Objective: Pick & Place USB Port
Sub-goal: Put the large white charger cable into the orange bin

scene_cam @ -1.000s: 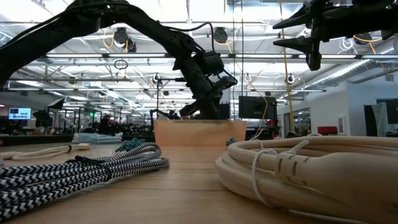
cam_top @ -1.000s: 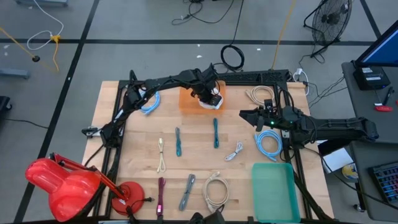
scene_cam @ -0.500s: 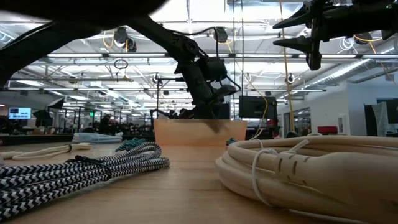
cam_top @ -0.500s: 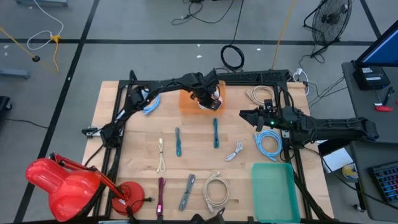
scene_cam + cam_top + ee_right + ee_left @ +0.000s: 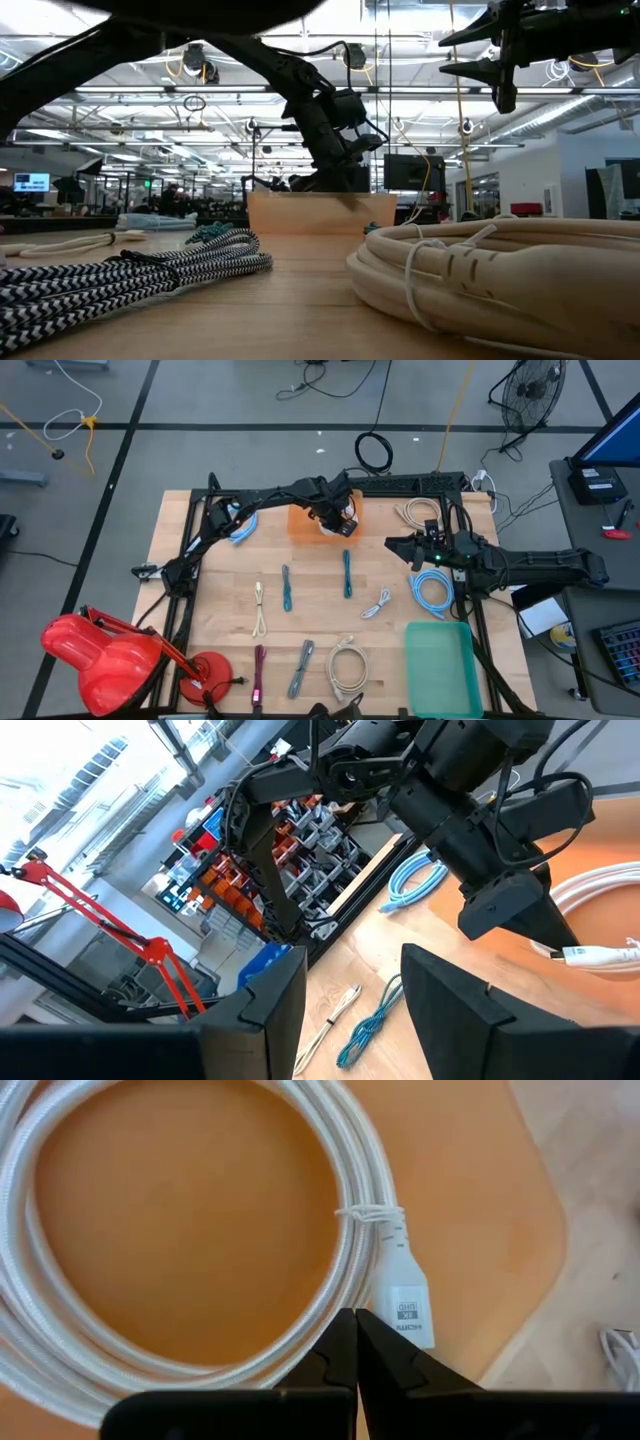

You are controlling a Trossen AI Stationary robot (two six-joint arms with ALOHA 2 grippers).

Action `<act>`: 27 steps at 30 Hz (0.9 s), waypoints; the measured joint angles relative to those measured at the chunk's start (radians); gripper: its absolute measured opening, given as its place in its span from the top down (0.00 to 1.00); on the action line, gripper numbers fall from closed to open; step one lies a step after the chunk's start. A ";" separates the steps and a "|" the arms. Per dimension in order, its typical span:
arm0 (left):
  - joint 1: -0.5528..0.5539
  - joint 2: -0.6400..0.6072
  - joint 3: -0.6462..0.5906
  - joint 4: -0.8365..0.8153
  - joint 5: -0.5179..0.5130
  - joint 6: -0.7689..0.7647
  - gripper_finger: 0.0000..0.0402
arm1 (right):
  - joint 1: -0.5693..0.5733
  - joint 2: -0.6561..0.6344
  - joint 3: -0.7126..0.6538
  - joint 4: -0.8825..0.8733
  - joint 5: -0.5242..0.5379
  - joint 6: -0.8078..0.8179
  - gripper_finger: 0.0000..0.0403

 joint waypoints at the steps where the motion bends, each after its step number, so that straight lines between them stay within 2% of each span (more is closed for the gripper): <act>1: 0.000 0.000 0.000 0.000 0.000 0.000 1.00 | 0.000 0.000 0.000 0.000 0.000 0.000 0.61; 10: 0.009 0.000 0.006 0.002 0.005 -0.025 1.00 | 0.000 0.000 0.000 0.000 0.000 0.000 0.61; 18: 0.014 -0.001 0.112 -0.076 -0.034 0.002 1.00 | 0.000 0.000 0.000 0.000 0.000 0.000 0.61; 21: 0.024 -0.003 0.158 -0.152 -0.072 0.006 1.00 | 0.000 0.000 0.000 0.000 0.000 0.000 0.61; 27: 0.075 -0.004 0.183 -0.385 -0.227 0.065 1.00 | 0.000 0.000 0.000 0.000 0.000 0.004 0.61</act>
